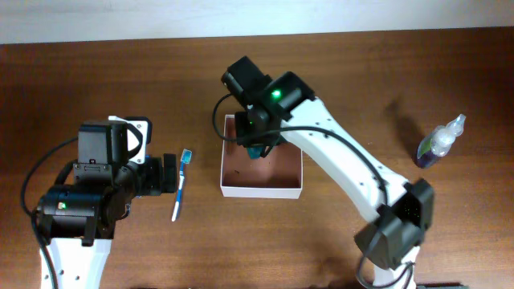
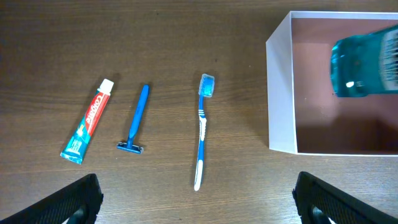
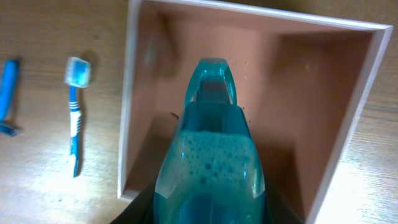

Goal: Pack container
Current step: 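Carry the Listerine bottle left and lower it into the box, then release the bottle and move the right gripper to the spray bottle, then grasp the clear spray bottle by its cap with the right gripper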

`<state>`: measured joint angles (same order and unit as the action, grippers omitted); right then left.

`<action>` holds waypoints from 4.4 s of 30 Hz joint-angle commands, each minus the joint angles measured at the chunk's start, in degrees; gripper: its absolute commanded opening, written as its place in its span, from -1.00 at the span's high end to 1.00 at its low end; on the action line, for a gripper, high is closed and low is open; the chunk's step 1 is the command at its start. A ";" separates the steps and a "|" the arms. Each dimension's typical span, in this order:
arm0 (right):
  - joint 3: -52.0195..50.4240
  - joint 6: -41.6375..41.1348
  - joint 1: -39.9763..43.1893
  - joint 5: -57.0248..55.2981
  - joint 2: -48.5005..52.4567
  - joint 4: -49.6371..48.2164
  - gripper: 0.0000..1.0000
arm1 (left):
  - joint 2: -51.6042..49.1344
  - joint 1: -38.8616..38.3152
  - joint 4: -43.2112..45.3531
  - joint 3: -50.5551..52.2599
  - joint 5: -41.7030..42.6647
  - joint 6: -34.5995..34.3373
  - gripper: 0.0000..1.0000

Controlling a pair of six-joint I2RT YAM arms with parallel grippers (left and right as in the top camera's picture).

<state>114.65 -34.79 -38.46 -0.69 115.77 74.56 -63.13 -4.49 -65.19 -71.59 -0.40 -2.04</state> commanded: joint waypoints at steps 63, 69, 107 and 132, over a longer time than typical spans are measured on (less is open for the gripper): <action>0.68 18.97 61.51 -2.75 -6.40 10.91 -0.97 | 0.09 0.02 -0.02 -0.76 0.44 -0.52 -0.99; -9.68 21.31 61.86 -2.73 -6.01 2.12 -0.97 | 0.09 0.02 -0.07 -0.76 0.44 -0.52 -0.99; -13.99 24.96 63.58 1.42 1.44 -3.50 -0.99 | 0.09 0.02 -0.31 -0.76 0.44 -0.52 -0.99; -13.99 25.35 63.58 1.81 2.05 -3.61 0.04 | 0.09 0.02 -0.26 -0.76 0.44 -0.52 -0.99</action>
<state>101.03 -9.26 25.41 0.47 117.30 70.83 -63.13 -4.49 -65.39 -71.59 -0.40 -2.04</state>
